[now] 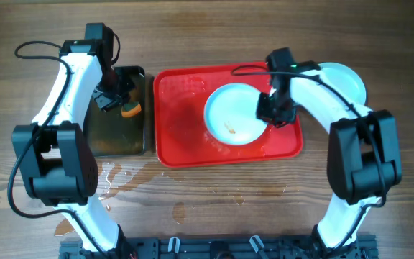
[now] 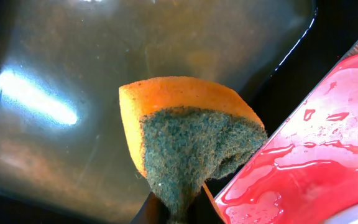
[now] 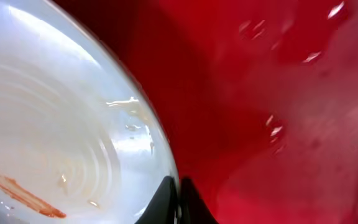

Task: Clean dirty plates on tray and stack at the side
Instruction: 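Move right gripper to the last plate and drag it to tray center, then bring the sponge in left gripper over the plate held by right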

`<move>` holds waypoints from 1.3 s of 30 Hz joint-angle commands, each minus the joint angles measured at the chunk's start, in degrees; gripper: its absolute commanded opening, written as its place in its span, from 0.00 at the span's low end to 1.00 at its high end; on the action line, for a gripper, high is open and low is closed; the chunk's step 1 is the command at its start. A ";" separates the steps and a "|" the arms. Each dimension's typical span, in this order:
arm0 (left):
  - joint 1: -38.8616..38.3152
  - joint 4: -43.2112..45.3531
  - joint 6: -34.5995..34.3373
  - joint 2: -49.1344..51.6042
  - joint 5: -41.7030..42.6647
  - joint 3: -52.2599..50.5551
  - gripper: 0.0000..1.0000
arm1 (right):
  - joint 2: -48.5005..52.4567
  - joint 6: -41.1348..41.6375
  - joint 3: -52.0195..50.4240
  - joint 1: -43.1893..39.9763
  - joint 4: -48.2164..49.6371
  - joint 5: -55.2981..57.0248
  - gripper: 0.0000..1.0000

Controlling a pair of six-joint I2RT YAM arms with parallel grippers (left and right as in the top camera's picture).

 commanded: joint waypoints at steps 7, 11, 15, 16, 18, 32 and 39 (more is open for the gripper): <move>0.00 0.42 0.68 -1.75 0.66 0.61 0.05 | -2.25 -17.20 1.31 1.60 6.82 -0.63 0.60; 0.00 0.61 0.66 -1.75 0.68 0.61 0.04 | -1.90 -30.93 1.29 1.66 17.03 -3.17 0.66; 0.00 0.61 0.66 -1.75 0.68 0.61 0.04 | 0.46 -36.15 1.29 2.27 17.66 -6.99 0.55; 0.00 0.61 0.66 -1.75 0.68 0.61 0.04 | 0.96 -36.22 1.29 2.54 17.03 -6.95 0.54; 0.00 0.63 0.66 -1.75 0.68 0.61 0.04 | 1.73 -35.93 1.29 3.37 14.84 -7.02 0.49; -0.02 0.87 0.66 -1.75 0.70 0.61 0.04 | 2.99 -28.22 -1.25 3.96 13.16 -8.92 0.27; -0.02 1.46 0.70 -1.75 2.19 0.61 0.04 | 6.27 -26.73 -0.72 3.85 11.52 -8.63 0.04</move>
